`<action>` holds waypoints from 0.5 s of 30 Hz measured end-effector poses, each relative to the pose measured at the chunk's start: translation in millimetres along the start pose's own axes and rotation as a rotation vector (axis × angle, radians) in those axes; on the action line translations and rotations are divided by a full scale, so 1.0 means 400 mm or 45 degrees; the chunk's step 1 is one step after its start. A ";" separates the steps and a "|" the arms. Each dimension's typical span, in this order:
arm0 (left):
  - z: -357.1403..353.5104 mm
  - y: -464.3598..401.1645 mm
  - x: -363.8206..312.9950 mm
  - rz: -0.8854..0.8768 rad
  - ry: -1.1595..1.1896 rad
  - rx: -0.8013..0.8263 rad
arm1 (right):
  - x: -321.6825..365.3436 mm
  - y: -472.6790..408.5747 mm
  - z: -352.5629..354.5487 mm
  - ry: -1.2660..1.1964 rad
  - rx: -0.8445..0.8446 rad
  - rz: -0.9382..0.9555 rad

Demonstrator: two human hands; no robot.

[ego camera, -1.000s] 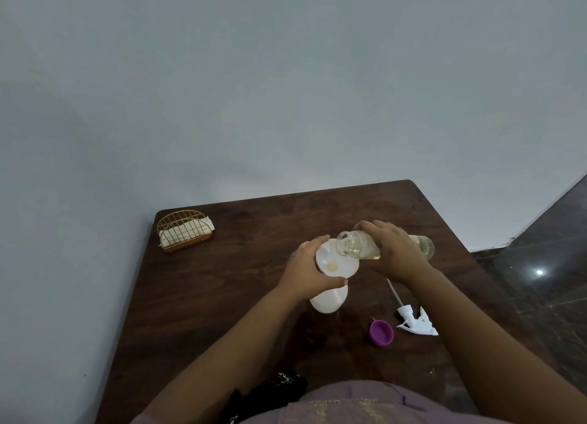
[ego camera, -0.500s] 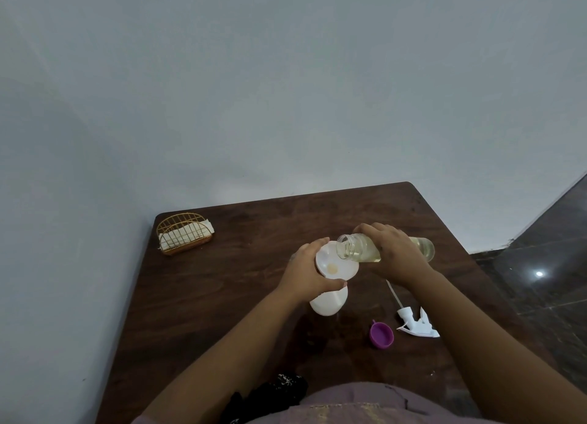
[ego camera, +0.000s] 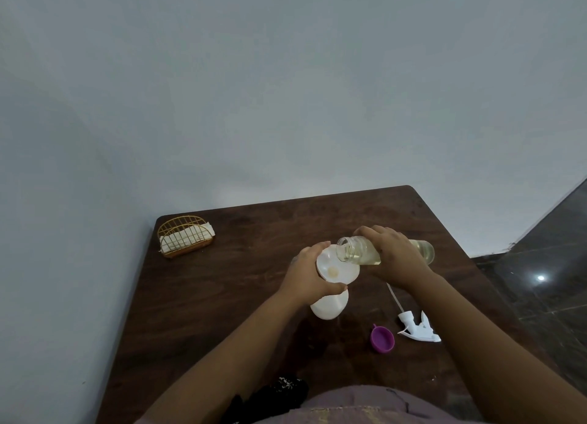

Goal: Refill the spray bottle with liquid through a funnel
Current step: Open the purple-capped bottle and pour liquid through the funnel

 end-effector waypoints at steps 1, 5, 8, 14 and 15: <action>-0.001 -0.001 0.000 -0.002 -0.005 0.000 | 0.000 0.000 -0.001 0.004 0.000 0.000; -0.003 -0.003 0.000 0.000 -0.017 0.006 | -0.001 -0.001 -0.003 0.011 0.010 -0.003; -0.004 -0.004 0.001 -0.005 -0.017 0.003 | -0.002 0.000 -0.005 0.009 0.013 -0.003; -0.007 -0.005 0.006 -0.003 -0.014 0.002 | 0.001 -0.001 -0.005 0.020 0.009 -0.006; -0.008 -0.005 0.006 -0.004 -0.016 0.003 | 0.001 0.000 -0.005 0.021 0.006 -0.006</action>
Point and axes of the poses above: each hand's wrist, its own y-axis away from the middle knuckle, its own z-axis out of the back of the hand, x = y × z, the point moved 2 cm from there along -y, towards the middle knuckle, and after that the axes turned 11 degrees about -x, right-handed, at the moved point
